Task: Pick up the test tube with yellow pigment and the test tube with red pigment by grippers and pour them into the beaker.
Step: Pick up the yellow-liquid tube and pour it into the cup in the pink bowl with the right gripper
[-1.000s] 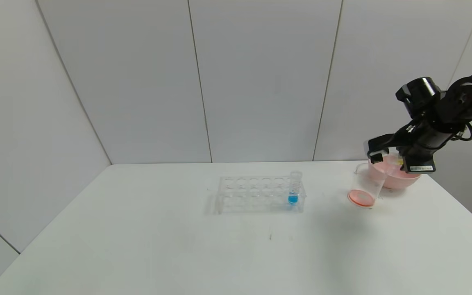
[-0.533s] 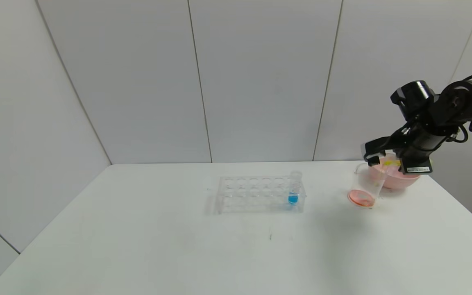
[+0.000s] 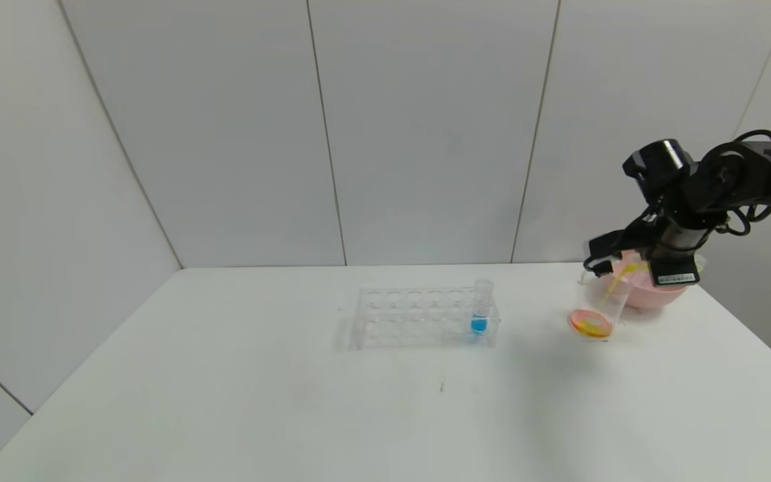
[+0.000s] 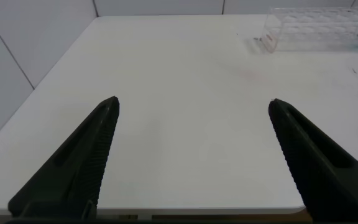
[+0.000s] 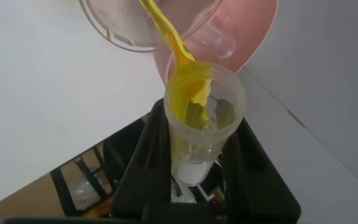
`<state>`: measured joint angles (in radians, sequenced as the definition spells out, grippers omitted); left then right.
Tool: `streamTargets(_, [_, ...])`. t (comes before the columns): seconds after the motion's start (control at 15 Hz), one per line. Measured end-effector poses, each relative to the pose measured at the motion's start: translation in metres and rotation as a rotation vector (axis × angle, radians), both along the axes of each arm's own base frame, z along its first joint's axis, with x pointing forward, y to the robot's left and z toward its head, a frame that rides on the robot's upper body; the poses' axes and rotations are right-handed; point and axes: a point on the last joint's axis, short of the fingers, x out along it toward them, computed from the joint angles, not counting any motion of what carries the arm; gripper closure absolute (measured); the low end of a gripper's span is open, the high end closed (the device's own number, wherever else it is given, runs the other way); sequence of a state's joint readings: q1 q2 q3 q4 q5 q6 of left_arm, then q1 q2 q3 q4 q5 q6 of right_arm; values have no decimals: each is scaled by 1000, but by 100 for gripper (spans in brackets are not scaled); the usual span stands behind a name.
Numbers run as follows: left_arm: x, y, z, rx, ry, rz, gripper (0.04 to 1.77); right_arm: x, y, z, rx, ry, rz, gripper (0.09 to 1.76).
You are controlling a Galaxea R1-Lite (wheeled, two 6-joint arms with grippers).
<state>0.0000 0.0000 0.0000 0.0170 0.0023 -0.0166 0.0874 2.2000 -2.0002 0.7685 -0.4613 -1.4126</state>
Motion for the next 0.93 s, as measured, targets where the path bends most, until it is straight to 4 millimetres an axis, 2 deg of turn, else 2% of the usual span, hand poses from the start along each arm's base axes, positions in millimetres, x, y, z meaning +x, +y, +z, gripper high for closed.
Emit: streamTargets(0.93, [0,0,0,0,0,0,9,1,9,4,-144,-17,3,132])
